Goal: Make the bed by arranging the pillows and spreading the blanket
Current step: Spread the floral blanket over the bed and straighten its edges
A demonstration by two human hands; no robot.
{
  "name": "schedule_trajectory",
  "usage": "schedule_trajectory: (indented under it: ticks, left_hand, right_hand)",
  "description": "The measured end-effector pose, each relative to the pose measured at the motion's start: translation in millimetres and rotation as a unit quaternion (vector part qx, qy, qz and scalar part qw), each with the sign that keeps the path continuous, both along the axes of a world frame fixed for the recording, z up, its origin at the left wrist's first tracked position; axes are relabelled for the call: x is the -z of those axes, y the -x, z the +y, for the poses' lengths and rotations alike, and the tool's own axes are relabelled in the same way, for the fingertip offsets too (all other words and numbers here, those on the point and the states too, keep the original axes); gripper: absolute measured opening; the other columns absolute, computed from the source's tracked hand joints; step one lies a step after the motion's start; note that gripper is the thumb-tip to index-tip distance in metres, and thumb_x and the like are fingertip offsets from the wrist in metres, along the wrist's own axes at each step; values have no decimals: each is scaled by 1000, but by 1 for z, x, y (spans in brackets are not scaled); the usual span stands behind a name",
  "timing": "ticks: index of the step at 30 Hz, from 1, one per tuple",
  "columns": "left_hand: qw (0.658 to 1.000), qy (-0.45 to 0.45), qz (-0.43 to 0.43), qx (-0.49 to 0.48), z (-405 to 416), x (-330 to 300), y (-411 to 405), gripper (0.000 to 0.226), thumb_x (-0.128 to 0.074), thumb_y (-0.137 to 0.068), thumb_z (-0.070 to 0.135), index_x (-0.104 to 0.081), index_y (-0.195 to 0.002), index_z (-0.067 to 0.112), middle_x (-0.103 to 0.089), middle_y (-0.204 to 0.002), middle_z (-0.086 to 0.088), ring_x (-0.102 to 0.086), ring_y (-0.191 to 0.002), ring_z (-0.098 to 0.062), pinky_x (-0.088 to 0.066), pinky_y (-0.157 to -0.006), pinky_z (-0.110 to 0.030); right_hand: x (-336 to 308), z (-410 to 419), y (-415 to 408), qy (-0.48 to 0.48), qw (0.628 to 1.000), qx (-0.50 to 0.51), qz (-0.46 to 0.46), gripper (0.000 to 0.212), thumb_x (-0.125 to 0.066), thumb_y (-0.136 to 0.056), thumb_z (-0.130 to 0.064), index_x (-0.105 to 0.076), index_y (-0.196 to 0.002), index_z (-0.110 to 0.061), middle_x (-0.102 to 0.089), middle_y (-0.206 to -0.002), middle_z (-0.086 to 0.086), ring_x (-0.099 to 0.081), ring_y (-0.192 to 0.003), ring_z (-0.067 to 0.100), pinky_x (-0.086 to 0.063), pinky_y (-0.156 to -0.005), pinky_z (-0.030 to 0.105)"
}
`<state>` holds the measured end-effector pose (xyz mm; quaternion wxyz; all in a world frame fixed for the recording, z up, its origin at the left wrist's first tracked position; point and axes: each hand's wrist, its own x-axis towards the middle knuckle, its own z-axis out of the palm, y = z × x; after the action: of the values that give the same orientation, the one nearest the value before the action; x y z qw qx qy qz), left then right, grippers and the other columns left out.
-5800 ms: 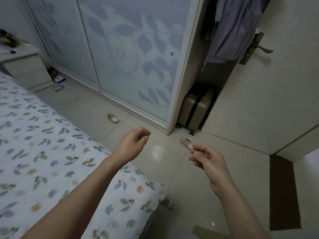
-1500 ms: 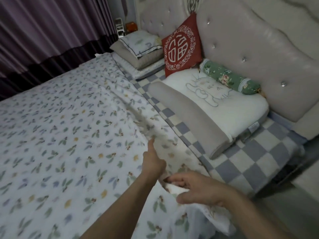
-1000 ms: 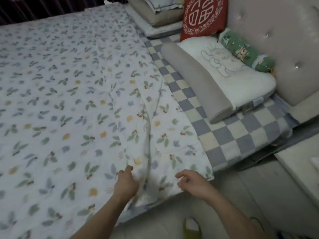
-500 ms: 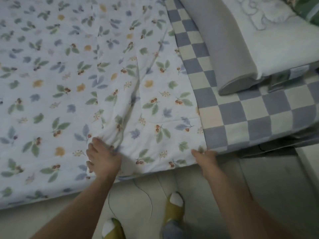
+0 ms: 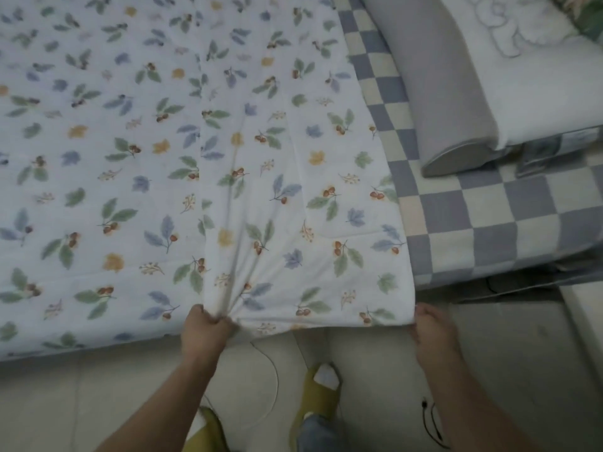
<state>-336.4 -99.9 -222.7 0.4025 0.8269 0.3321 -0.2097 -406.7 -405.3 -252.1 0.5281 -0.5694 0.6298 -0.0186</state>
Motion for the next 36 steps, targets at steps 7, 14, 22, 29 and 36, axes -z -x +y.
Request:
schedule_trajectory:
  ticks: [7,14,22,29,36]
  left_hand:
    - [998,-43,-29,28,14,9,1,12,-60,-81,7,-51,-75,4,-52,-64,-8,-46,-58,-24,-36,-57,-30]
    - [987,-85,43,128,3,18,14,7,-55,-78,10,-54,-85,10,-62,-79,-8,-59,-79,-31,-49,-78,-39]
    - [985,-118,40,120,11,-5,-1,18,-49,-83,6,-53,-99,14,-59,-100,-6,-57,-97,-30,-42,-94,-42]
    - [977,-62,-75,187,3,-99,-54,28,-50,-87,6,-55,-114,9,-60,-117,-8,-57,-103,-25,-47,-91,-35]
    - [953,-22,-201,227,17,-244,-99,22,-48,-89,7,-56,-110,8,-61,-105,-6,-52,-75,-15,-42,-65,-25]
  right_hand:
    - [-14,12,-34,86,978,-187,-30,36,-63,-87,-15,-55,-117,2,-61,-110,14,-58,-95,26,-39,-76,28]
    - [-14,-28,10,203,932,-280,109,33,-48,-95,-22,-55,-106,9,-60,-103,27,-53,-85,33,-33,-70,32]
    - [-17,1,3,230,904,-327,153,36,-66,-83,-13,-54,-114,2,-56,-116,25,-52,-109,39,-41,-88,41]
    - [-113,37,-36,240,888,-386,66,43,-61,-88,-23,-48,-127,-12,-52,-130,12,-48,-119,31,-40,-100,41]
    - [-262,58,-82,304,868,-390,-30,41,-56,-91,-31,-46,-128,-16,-52,-130,4,-48,-120,23,-39,-98,37]
